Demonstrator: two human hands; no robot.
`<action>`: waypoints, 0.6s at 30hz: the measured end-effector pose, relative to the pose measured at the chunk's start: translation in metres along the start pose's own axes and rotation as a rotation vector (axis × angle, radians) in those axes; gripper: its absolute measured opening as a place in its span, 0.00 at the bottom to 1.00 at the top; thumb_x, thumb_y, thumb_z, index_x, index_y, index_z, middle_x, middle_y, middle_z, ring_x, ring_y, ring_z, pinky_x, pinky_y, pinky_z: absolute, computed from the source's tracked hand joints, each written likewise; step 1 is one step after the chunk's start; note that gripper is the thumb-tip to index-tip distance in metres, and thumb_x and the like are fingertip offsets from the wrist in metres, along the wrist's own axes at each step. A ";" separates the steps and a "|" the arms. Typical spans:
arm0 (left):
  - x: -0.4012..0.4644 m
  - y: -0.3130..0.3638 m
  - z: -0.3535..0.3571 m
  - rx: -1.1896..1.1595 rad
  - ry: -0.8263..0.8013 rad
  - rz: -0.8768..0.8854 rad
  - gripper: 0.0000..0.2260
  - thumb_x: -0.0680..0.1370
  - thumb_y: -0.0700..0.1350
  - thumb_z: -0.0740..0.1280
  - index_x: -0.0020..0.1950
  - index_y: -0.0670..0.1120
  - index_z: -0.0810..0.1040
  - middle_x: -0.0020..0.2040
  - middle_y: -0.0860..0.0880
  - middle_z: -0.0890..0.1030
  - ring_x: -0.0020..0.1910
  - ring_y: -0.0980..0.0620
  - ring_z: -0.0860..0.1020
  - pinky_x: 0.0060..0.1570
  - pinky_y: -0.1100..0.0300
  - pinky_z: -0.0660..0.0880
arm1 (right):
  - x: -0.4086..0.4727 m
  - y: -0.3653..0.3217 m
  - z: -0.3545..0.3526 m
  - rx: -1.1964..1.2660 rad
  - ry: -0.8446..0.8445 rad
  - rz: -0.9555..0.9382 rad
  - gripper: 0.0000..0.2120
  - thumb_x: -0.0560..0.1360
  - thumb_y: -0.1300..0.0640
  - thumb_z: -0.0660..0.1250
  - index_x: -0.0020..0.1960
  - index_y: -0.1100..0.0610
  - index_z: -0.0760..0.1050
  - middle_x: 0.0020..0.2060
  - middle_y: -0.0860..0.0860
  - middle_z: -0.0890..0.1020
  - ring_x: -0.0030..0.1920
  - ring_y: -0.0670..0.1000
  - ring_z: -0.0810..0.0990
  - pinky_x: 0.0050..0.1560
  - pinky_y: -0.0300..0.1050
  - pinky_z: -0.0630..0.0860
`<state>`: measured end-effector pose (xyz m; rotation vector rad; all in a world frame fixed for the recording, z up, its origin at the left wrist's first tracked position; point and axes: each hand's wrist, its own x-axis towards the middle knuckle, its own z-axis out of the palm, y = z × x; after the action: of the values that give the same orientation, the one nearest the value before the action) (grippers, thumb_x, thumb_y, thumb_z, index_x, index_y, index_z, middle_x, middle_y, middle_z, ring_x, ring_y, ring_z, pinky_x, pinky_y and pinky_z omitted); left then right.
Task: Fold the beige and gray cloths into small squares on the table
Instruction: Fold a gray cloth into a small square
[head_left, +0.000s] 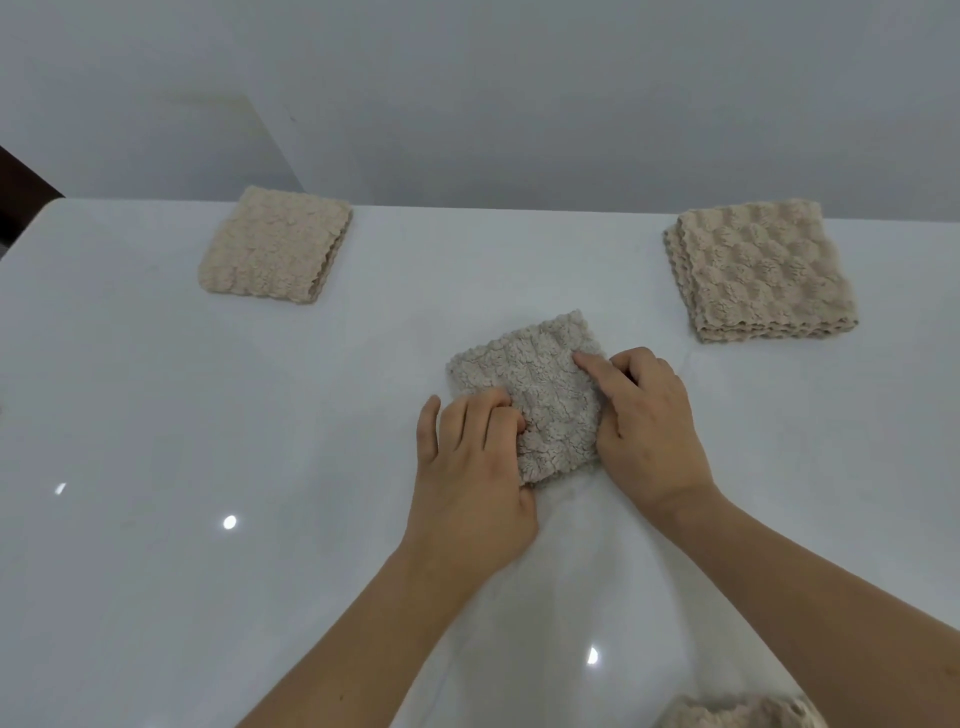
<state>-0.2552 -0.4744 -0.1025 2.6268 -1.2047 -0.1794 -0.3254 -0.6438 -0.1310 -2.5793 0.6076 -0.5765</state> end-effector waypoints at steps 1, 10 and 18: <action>0.001 -0.001 0.000 -0.011 -0.012 -0.003 0.21 0.64 0.48 0.56 0.56 0.48 0.73 0.64 0.50 0.72 0.65 0.47 0.69 0.73 0.44 0.54 | 0.000 0.000 0.000 0.022 0.000 -0.001 0.26 0.71 0.61 0.50 0.65 0.58 0.76 0.45 0.54 0.73 0.45 0.55 0.72 0.51 0.50 0.71; 0.018 -0.016 -0.013 -0.324 -0.208 -0.024 0.16 0.68 0.59 0.55 0.54 0.59 0.65 0.61 0.65 0.60 0.65 0.63 0.52 0.68 0.62 0.40 | -0.001 -0.006 -0.009 0.237 0.030 0.039 0.20 0.76 0.59 0.55 0.64 0.53 0.77 0.42 0.46 0.71 0.37 0.50 0.73 0.39 0.47 0.73; 0.024 -0.021 -0.003 -0.309 -0.126 -0.016 0.10 0.75 0.59 0.67 0.50 0.58 0.68 0.58 0.62 0.63 0.58 0.59 0.56 0.63 0.63 0.44 | 0.000 -0.006 -0.010 0.167 0.029 0.038 0.25 0.71 0.58 0.51 0.63 0.56 0.77 0.44 0.49 0.72 0.36 0.51 0.73 0.36 0.46 0.74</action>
<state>-0.2237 -0.4790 -0.1056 2.3852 -1.0937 -0.4991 -0.3281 -0.6417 -0.1199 -2.4021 0.5911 -0.6258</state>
